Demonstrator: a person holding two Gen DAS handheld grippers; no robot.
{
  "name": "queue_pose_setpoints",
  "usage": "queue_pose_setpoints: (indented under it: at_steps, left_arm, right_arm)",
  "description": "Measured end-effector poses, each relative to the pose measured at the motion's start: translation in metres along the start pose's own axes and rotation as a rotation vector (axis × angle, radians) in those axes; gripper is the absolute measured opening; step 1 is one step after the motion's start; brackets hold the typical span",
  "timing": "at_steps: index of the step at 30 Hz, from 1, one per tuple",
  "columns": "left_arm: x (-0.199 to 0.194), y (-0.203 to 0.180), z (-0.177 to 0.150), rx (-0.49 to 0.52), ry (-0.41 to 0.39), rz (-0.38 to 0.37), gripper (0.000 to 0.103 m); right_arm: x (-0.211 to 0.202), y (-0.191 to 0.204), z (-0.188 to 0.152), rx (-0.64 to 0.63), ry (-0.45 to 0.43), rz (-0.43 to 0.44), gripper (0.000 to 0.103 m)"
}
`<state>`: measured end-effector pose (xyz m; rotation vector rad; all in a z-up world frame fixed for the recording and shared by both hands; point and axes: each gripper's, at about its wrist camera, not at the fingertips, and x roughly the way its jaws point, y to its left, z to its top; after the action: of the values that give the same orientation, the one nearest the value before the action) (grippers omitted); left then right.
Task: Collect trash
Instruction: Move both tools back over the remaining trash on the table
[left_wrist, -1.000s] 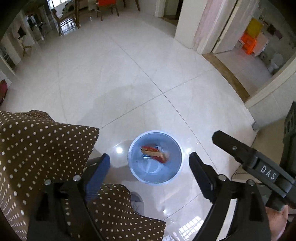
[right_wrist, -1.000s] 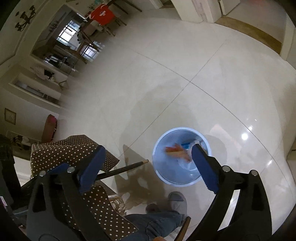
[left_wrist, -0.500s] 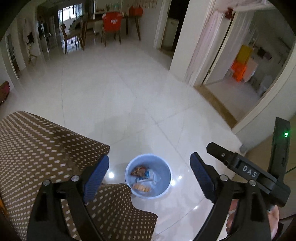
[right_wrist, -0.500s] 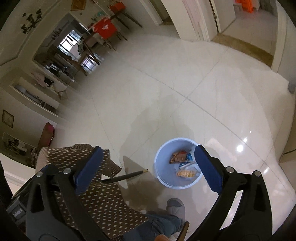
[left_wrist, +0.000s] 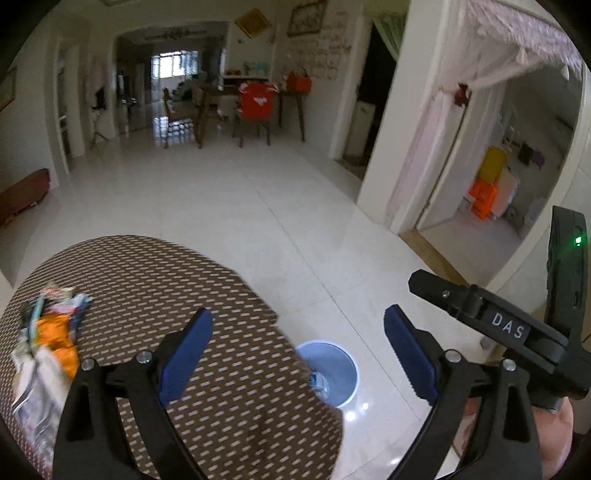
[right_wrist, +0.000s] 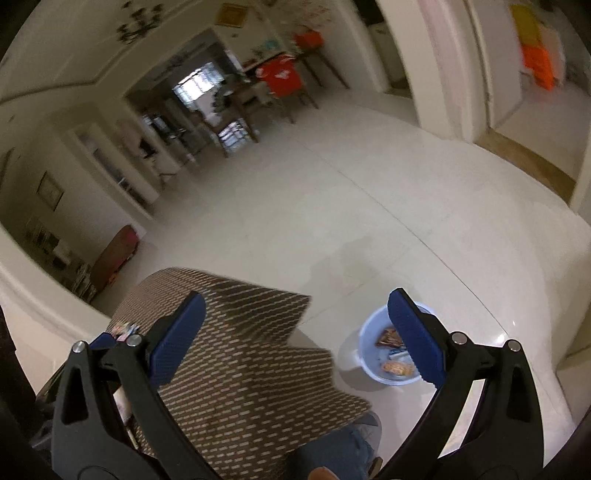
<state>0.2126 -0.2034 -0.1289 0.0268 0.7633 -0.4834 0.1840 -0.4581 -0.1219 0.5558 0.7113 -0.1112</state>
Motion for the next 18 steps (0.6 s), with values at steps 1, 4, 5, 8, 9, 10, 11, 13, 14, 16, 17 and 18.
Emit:
queue_pose_setpoints:
  at_steps: [1,4,5,8,9,10,11,13,14,16,17,18]
  left_arm:
    - [-0.011,0.008,-0.003,-0.010,-0.013,0.010,0.092]
    - [-0.038,0.034,-0.012,-0.030,-0.049,0.047,0.093]
    - [-0.043,0.041,-0.014,-0.036,-0.055,0.059,0.093]
    - [-0.060,0.064,-0.021,-0.070,-0.069,0.092,0.093]
    - [-0.068,0.074,-0.026,-0.086,-0.074,0.106,0.093]
    - [-0.075,0.083,-0.030,-0.099,-0.080,0.116,0.093]
    - [-0.082,0.090,-0.034,-0.109,-0.085,0.123,0.093]
    - [-0.096,0.107,-0.042,-0.131,-0.098,0.143,0.093]
    - [-0.103,0.116,-0.046,-0.146,-0.109,0.161,0.093]
    - [-0.118,0.135,-0.056,-0.175,-0.124,0.191,0.093]
    - [-0.122,0.142,-0.060,-0.189,-0.128,0.202,0.093]
    - [-0.128,0.151,-0.065,-0.207,-0.130,0.215,0.093]
  right_arm:
    - [-0.001,0.008,-0.002,-0.013,0.003,0.010,0.097]
    - [-0.002,0.037,-0.013,-0.065,0.013,0.038,0.097]
    - [-0.002,0.045,-0.018,-0.080,0.017,0.047,0.097]
    - [-0.003,0.071,-0.030,-0.122,0.027,0.069,0.097]
    - [-0.004,0.078,-0.033,-0.136,0.030,0.076,0.097]
    - [-0.004,0.089,-0.038,-0.155,0.035,0.087,0.097]
    - [-0.004,0.097,-0.041,-0.170,0.038,0.094,0.097]
    - [-0.003,0.114,-0.050,-0.205,0.052,0.111,0.097]
    - [-0.001,0.123,-0.055,-0.222,0.062,0.119,0.097]
    - [0.004,0.145,-0.069,-0.269,0.089,0.143,0.097]
    - [0.008,0.154,-0.074,-0.288,0.102,0.153,0.097]
    - [0.013,0.165,-0.082,-0.312,0.121,0.168,0.097]
